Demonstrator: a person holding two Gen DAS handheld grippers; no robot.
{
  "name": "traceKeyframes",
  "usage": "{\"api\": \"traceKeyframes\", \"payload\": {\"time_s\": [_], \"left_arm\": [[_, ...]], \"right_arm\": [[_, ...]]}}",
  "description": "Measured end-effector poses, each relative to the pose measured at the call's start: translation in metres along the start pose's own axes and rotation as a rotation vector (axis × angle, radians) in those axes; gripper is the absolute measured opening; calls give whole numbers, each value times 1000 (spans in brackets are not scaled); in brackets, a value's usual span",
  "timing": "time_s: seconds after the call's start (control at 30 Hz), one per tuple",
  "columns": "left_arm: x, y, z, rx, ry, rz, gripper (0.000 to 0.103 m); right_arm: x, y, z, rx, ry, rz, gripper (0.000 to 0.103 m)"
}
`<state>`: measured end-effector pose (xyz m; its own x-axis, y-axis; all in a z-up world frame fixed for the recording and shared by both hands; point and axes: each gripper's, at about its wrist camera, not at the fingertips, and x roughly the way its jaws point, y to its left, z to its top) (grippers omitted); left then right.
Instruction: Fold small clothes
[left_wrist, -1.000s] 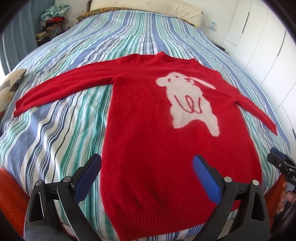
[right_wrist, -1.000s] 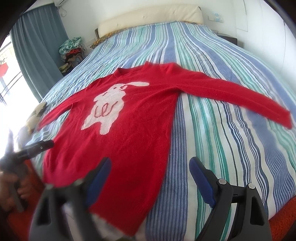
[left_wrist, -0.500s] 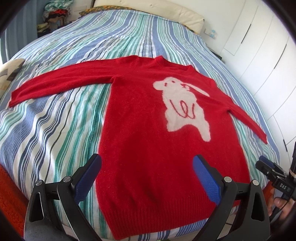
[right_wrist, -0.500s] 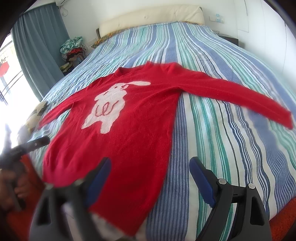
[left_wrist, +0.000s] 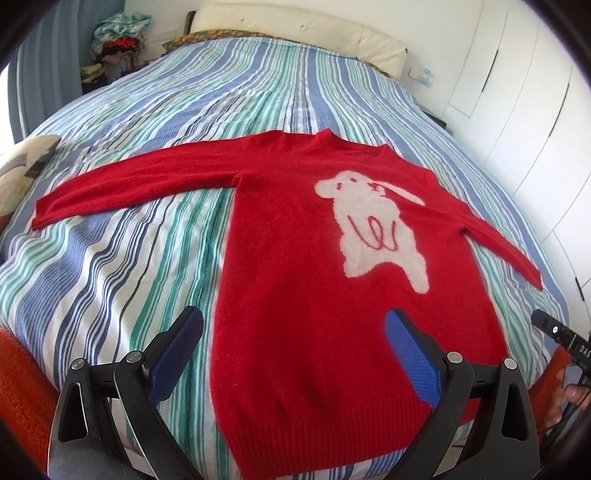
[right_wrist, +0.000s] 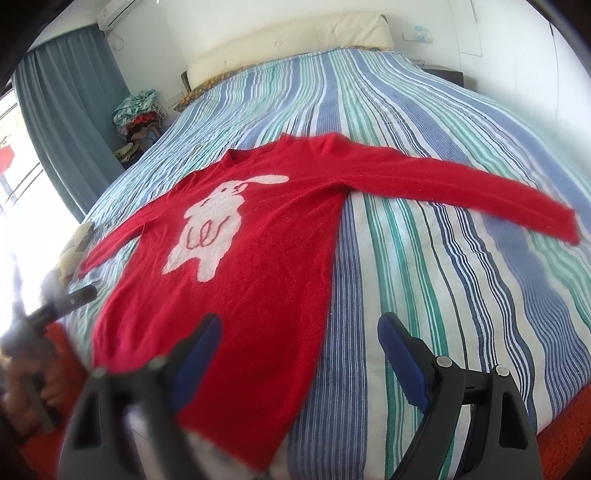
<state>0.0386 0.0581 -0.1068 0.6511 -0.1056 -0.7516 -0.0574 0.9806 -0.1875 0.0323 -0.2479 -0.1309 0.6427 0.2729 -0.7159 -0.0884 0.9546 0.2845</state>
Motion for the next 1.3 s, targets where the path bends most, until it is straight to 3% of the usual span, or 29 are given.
{"api": "traceKeyframes", "payload": {"time_s": [0.23, 0.37, 0.53, 0.63, 0.77, 0.8, 0.87, 0.9, 0.97, 1.03, 1.1, 1.3], "left_arm": [[1, 1, -3, 7, 5, 10, 99], [1, 4, -3, -8, -1, 20, 99], [4, 7, -4, -23, 10, 33, 99], [6, 11, -5, -27, 15, 46, 99], [12, 17, -6, -50, 35, 53, 99], [14, 19, -6, -60, 41, 54, 99], [15, 23, -6, -78, 46, 54, 99], [14, 25, -6, -84, 43, 54, 99], [12, 28, -7, -94, 35, 55, 99], [14, 32, -7, -111, 43, 45, 99], [19, 32, -6, -128, 57, 26, 99], [17, 21, -2, -92, 34, -1, 99]], "right_arm": [[-21, -73, 33, 236, -90, 49, 85], [-33, -164, 57, 536, -190, 32, 85], [0, -262, 48, 900, -141, 49, 84], [13, -292, 42, 1010, -162, 11, 77], [21, -311, 53, 1063, -252, -44, 76], [25, -316, 55, 1079, -259, -55, 68], [26, -325, 55, 1111, -274, -107, 22], [27, -329, 54, 1131, -252, -139, 4], [19, -327, 62, 1105, -250, -170, 4], [4, -305, 96, 931, -261, -208, 4], [-11, -266, 138, 732, -279, -183, 4], [-14, -94, 244, 341, -306, 145, 4]]}}
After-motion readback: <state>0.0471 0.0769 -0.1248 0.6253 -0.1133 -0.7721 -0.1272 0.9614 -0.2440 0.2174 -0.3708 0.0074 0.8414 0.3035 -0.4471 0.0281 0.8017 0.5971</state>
